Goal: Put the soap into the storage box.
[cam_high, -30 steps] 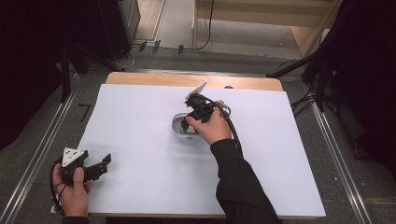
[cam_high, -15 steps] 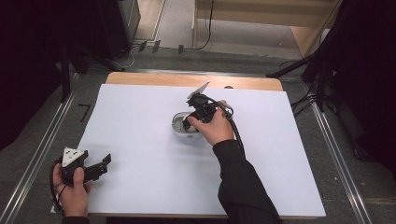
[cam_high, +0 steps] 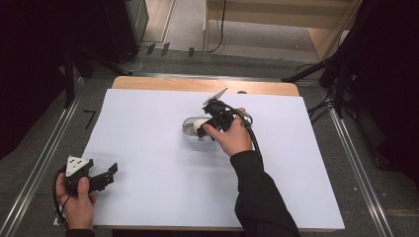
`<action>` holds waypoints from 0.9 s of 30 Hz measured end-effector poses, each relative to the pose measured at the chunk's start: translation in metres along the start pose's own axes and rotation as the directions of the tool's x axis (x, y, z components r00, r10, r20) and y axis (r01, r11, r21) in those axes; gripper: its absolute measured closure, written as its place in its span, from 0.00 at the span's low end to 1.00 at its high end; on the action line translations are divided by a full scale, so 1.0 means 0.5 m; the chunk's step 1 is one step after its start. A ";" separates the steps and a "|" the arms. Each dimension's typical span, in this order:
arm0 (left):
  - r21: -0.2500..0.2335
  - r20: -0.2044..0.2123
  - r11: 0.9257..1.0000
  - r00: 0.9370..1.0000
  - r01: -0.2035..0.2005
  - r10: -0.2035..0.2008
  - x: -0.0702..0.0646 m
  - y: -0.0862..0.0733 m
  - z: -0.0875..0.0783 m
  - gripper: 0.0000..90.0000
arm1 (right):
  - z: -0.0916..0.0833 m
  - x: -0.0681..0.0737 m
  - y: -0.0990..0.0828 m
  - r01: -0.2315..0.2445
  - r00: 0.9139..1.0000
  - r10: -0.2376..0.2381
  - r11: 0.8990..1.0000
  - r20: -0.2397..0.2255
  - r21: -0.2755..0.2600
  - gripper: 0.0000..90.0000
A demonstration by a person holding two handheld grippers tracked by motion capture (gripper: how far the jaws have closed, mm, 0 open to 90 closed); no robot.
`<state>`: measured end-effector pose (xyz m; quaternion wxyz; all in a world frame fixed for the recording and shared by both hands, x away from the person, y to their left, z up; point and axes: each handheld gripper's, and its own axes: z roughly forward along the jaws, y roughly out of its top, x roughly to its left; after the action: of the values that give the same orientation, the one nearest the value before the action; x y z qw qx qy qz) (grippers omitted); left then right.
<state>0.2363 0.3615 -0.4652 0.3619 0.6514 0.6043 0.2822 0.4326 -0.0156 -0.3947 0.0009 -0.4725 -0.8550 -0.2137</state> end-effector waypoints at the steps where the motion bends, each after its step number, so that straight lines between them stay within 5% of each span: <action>1: 0.000 0.000 1.000 1.000 0.000 0.000 0.000 0.000 0.000 0.15 | -0.002 -0.001 -0.002 0.000 1.000 0.000 1.000 0.003 -0.001 0.20; 27: 0.004 -0.002 1.000 1.000 -0.010 0.010 -0.001 0.000 0.000 0.15 | -0.039 -0.056 -0.087 -0.035 0.999 0.035 0.999 0.031 -0.009 0.16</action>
<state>0.2363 0.3612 -0.4651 0.3583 0.6548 0.6021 0.2835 0.4088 -0.0654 -0.3984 -0.0109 -0.4908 -0.8456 -0.2097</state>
